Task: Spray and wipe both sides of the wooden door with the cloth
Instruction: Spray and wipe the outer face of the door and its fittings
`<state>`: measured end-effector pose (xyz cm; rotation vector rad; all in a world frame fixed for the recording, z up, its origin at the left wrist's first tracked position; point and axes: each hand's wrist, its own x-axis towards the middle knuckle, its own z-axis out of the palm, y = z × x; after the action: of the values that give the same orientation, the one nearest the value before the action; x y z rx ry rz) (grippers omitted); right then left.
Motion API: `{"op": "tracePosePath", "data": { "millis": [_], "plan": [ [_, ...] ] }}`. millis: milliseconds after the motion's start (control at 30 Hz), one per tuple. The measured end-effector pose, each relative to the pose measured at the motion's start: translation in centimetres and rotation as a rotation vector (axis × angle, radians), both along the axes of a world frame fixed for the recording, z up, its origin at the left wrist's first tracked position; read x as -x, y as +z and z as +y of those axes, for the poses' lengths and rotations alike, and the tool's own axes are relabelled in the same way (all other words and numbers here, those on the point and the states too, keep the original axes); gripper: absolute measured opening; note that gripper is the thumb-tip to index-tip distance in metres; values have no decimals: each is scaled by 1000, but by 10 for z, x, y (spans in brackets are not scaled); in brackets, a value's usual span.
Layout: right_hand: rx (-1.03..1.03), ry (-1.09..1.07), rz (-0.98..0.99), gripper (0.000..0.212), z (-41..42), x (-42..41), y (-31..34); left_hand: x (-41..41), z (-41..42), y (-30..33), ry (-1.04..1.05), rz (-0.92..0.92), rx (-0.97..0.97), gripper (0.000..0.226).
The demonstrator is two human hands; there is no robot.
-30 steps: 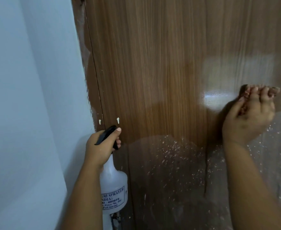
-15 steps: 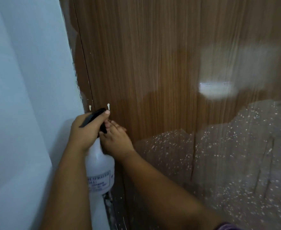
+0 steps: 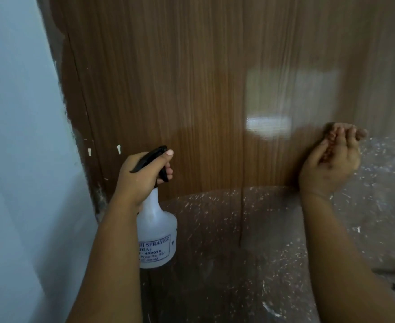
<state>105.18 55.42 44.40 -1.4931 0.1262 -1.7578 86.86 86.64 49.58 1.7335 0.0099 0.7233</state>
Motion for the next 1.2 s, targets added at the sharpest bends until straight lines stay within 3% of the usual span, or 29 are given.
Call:
{"op": "tracePosePath", "data": {
  "millis": [67, 100, 267, 333, 433, 600, 700, 733, 800, 933, 1000, 1067, 1200],
  "plan": [
    [-42, -27, -17, 37, 24, 10, 5, -3, -4, -2, -32, 17, -25, 28],
    [41, -29, -32, 35, 42, 19, 4, -5, -10, -4, -50, 28, -29, 27],
    [1042, 185, -142, 36, 131, 49, -40, -21, -42, 0, -129, 12, -70, 24],
    [1185, 185, -188, 37, 112, 40, -37, -28, -58, 1, -163, 9, -75, 24],
    [992, 138, -169, 37, 47, 24, -13, -38, -85, 1, -201, 28, -72, 27],
    [364, -15, -34, 38, -118, -20, 2, -45, -138, 0, -262, 25, -120, 35],
    [-22, 8, 62, 40, -154, -24, -5, -46, -165, -1, -281, 27, -101, 34],
    [-45, 14, 59, 39, -146, -23, -6, -47, -173, -1, -287, 26, -96, 32],
    [121, 10, -2, 33, -112, -14, -9, -49, -189, -1, -292, 24, -74, 29],
    [947, 201, -16, 29, -24, 3, -45, -54, -223, -1, -323, 0, -75, 25],
    [1154, 271, -60, 30, -35, -2, -39, -51, -239, 1, -343, -5, -102, 28],
    [1060, 174, -119, 37, -75, -8, -15, -52, -251, 3, -336, -8, -107, 32],
    [513, 36, -31, 44, -194, -31, -10, -54, -277, 4, -297, -13, -111, 30]
  ]
}}
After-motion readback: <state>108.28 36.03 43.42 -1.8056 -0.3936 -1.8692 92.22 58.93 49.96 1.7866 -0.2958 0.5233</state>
